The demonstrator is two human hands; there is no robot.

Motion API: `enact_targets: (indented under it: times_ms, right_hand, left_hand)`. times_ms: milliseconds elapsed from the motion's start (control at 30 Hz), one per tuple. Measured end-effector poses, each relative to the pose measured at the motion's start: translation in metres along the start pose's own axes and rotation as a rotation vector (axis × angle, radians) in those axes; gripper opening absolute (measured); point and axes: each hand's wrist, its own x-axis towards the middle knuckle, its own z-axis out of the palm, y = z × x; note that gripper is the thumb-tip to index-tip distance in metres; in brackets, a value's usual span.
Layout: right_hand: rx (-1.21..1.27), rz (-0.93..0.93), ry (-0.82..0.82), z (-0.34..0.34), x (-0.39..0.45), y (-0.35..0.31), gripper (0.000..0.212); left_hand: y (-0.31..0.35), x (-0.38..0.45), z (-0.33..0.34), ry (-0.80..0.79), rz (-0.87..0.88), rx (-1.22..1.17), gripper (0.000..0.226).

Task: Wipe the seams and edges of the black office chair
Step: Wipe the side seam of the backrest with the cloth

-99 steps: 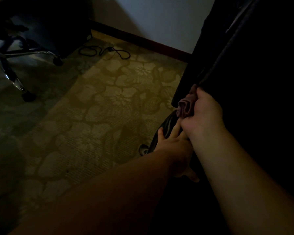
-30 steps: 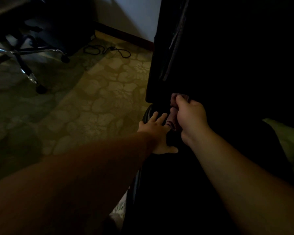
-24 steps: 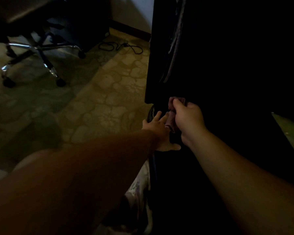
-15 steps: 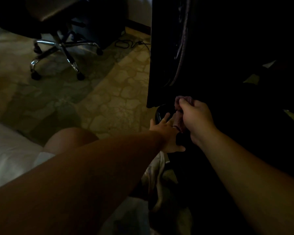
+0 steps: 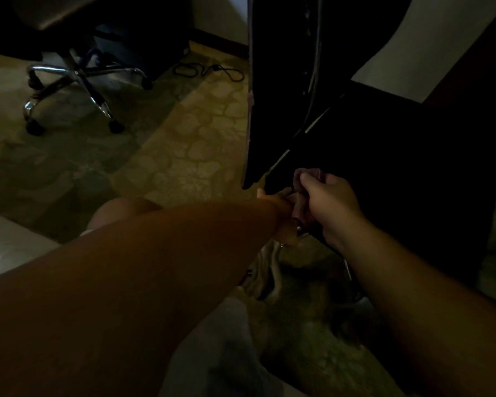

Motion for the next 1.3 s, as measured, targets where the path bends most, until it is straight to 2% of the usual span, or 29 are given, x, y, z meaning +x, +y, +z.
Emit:
enact_targets:
  times_ms: [233, 333, 433, 533, 733, 833, 900, 967, 1033, 1133, 1200, 1233, 1300]
  right_hand:
    - [-0.003, -0.026, 0.101, -0.026, 0.008, -0.013, 0.027]
    - [-0.013, -0.026, 0.126, -0.038, 0.004, -0.010, 0.033]
    - [-0.036, -0.052, 0.125, -0.049, -0.002, -0.005, 0.036]
    - [-0.060, -0.074, 0.113, -0.055, -0.004, -0.002, 0.038]
    - [-0.106, -0.076, 0.045, -0.061, -0.009, 0.003, 0.040]
    - [-0.117, -0.113, -0.013, -0.069, -0.005, 0.000, 0.037]
    - [-0.112, -0.120, -0.058, -0.073, -0.001, -0.001, 0.035]
    - [-0.102, -0.109, -0.076, -0.075, 0.004, 0.002, 0.032]
    - [-0.075, -0.078, -0.063, -0.074, 0.007, 0.008, 0.028]
    - [0.014, -0.008, -0.026, -0.067, 0.011, 0.011, 0.022]
    - [0.039, 0.016, -0.001, -0.061, 0.015, 0.009, 0.015]
    - [0.048, 0.021, 0.013, -0.059, 0.018, 0.008, 0.017]
    - [0.066, 0.027, 0.031, -0.058, 0.021, 0.003, 0.026]
  left_hand:
    - [0.000, 0.007, -0.005, 0.109, 0.017, -0.108, 0.091]
    - [0.000, -0.001, -0.001, 0.115, 0.056, -0.118, 0.082]
    - [0.001, -0.011, 0.004, 0.092, 0.013, -0.191, 0.065]
    - [-0.002, -0.025, 0.008, 0.208, -0.042, -0.316, 0.051]
    - [-0.005, -0.048, 0.016, 0.289, -0.054, -0.286, 0.073]
    - [-0.004, -0.058, 0.008, 0.375, -0.118, -0.116, 0.072]
    - [-0.004, -0.067, 0.000, 0.378, -0.168, -0.087, 0.062]
    - [-0.002, -0.075, 0.000, 0.452, -0.214, -0.193, 0.044]
    - [0.004, -0.082, 0.009, 0.573, -0.285, -0.427, 0.036]
    - [0.013, -0.082, 0.013, 0.664, -0.412, -0.879, 0.056]
    - [0.017, -0.075, 0.002, 0.757, -0.403, -1.019, 0.073]
    - [0.019, -0.069, -0.006, 0.822, -0.382, -1.069, 0.078]
    - [0.024, -0.060, -0.023, 0.932, -0.337, -1.186, 0.077]
